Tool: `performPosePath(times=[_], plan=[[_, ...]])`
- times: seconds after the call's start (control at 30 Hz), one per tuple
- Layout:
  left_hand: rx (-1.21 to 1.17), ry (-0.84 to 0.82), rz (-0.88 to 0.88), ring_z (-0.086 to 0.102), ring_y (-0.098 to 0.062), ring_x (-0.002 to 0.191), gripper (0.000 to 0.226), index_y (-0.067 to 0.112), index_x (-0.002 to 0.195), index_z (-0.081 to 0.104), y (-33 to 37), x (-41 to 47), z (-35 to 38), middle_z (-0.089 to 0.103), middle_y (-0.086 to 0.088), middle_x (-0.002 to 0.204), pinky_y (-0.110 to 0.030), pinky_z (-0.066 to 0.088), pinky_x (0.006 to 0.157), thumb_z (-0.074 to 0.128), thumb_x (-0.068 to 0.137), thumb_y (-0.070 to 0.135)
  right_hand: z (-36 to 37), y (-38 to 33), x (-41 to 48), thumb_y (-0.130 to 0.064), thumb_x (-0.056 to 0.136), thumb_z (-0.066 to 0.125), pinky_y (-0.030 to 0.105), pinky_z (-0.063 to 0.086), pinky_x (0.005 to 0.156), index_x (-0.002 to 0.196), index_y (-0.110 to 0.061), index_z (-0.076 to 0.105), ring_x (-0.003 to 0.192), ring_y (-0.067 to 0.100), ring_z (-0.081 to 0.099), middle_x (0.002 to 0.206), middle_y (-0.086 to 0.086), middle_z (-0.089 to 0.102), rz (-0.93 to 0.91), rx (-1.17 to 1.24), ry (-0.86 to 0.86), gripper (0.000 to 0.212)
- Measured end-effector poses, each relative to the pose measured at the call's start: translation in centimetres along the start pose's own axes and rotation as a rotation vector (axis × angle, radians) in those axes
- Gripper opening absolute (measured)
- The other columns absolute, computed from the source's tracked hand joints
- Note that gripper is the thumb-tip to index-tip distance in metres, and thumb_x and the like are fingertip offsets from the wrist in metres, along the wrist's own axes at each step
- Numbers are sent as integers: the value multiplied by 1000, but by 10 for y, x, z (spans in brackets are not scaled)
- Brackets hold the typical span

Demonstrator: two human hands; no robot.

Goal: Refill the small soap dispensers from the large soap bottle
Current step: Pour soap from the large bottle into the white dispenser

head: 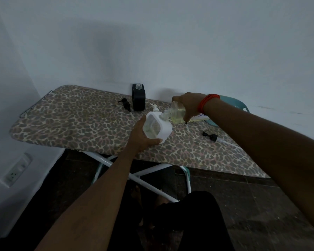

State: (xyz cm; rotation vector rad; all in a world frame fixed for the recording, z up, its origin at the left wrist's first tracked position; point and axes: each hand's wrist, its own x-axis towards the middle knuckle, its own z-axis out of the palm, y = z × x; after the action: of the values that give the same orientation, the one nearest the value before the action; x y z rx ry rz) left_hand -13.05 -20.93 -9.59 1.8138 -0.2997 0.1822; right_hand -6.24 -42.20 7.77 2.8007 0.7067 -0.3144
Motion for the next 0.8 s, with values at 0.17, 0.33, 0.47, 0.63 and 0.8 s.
performPosePath(times=[0.17, 0.33, 0.47, 0.63, 0.8], plan=[[-3, -6, -10, 50, -4, 120, 99, 37, 137, 42, 2, -1, 0, 52, 11, 133, -30, 47, 95, 84, 49, 54, 0, 0, 1, -26, 65, 88, 36, 51, 68, 134, -27, 42, 90, 24, 61, 99, -2, 55, 2, -2, 4, 83], [0, -2, -26, 51, -11, 124, 109, 22, 143, 44, 0, 0, 0, 52, 3, 139, -34, 47, 97, 85, 47, 54, 0, -1, 0, -27, 65, 88, 39, 54, 73, 134, -28, 42, 93, 24, 60, 106, 1, 59, 6, -11, 4, 83], [-9, -5, -19, 51, -9, 123, 105, 25, 142, 44, 1, -1, 0, 52, 5, 137, -33, 48, 97, 85, 49, 53, 1, -1, -1, -26, 65, 88, 39, 54, 75, 134, -28, 41, 94, 24, 60, 108, 1, 59, 14, -2, 0, 84], [3, -8, -12, 52, -5, 120, 102, 27, 141, 44, 1, -2, 0, 53, 8, 135, -32, 48, 95, 86, 52, 52, 0, -1, -1, -25, 66, 88, 39, 54, 76, 135, -27, 41, 94, 23, 58, 106, 1, 58, 17, 3, -3, 84], [21, -17, -21, 52, -17, 126, 109, 19, 146, 42, -1, 0, -1, 52, -1, 141, -40, 48, 99, 85, 51, 53, -1, -2, -1, -24, 67, 88, 38, 52, 75, 134, -25, 42, 92, 21, 55, 102, -2, 53, 14, -7, -5, 81]])
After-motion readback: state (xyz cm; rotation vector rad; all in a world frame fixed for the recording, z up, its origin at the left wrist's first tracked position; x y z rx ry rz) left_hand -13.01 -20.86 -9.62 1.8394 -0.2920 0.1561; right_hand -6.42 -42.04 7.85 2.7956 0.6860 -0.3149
